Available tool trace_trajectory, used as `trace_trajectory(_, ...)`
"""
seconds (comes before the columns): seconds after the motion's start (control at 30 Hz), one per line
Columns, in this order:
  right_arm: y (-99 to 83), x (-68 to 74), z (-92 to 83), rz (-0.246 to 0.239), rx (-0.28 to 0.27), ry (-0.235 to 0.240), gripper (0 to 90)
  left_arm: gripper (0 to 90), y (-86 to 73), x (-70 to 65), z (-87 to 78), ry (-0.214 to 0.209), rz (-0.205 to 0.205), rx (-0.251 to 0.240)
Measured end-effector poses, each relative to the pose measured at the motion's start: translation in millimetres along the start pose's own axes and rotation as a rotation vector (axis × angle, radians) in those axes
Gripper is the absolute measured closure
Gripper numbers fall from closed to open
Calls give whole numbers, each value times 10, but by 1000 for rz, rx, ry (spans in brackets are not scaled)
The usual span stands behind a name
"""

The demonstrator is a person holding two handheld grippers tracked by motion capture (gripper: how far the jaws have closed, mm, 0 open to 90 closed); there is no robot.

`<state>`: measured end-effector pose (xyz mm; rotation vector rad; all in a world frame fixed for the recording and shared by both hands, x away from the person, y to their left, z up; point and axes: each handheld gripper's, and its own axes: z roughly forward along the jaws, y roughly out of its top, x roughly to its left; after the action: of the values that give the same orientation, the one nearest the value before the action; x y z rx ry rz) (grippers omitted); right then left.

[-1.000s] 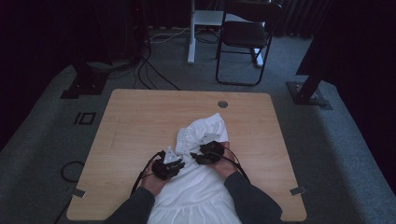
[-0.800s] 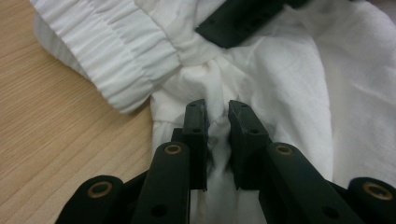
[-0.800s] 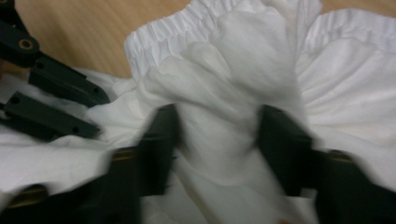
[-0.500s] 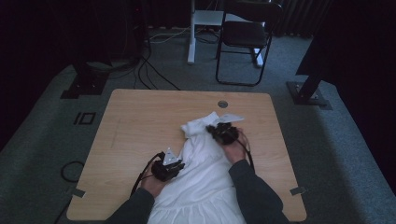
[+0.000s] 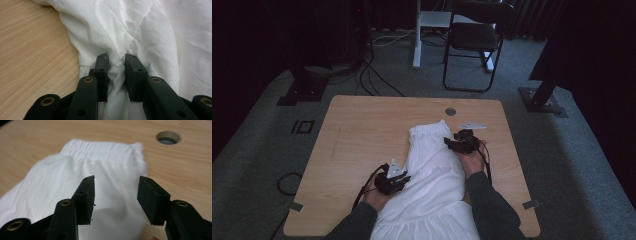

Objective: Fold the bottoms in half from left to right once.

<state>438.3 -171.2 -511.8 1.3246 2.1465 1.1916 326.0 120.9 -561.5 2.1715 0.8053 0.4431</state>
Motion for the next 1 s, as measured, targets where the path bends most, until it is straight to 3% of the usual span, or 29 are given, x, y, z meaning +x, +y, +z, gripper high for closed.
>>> trace_trajectory(0.07, -55, 31, 121, -44, 55, -2, 519, 739, 2, -8, -6, 2, -1, 5)
trace_trajectory(0.2, -223, 16, 320, -59, 192, -41, 601, 753, -8, -31, -52, -4, 11, 26)
trace_trajectory(0.33, -255, 142, 276, -115, 219, -84, 600, 756, -17, -76, -132, -19, 35, 74)
trace_trajectory(0.47, -349, 290, 179, -123, 229, -79, 599, 730, -6, -114, -259, -66, 56, 139)
trace_trajectory(0.63, -445, 415, 101, -116, 219, -88, 601, 576, 270, 10, -361, 8, 24, 35)
trace_trajectory(0.7, -443, 423, 105, -109, 217, -91, 600, 544, 425, 82, -278, 29, 0, -7)
trace_trajectory(0.8, -444, 416, 106, -107, 216, -84, 600, 517, 595, 189, 8, 60, -42, -5)
trace_trajectory(0.9, -452, 403, 103, -111, 209, -76, 601, 487, 635, 274, 299, 123, -68, 42)
trace_trajectory(1.0, -459, 396, 99, -111, 205, -72, 602, 495, 556, 307, 481, 157, -85, 105)
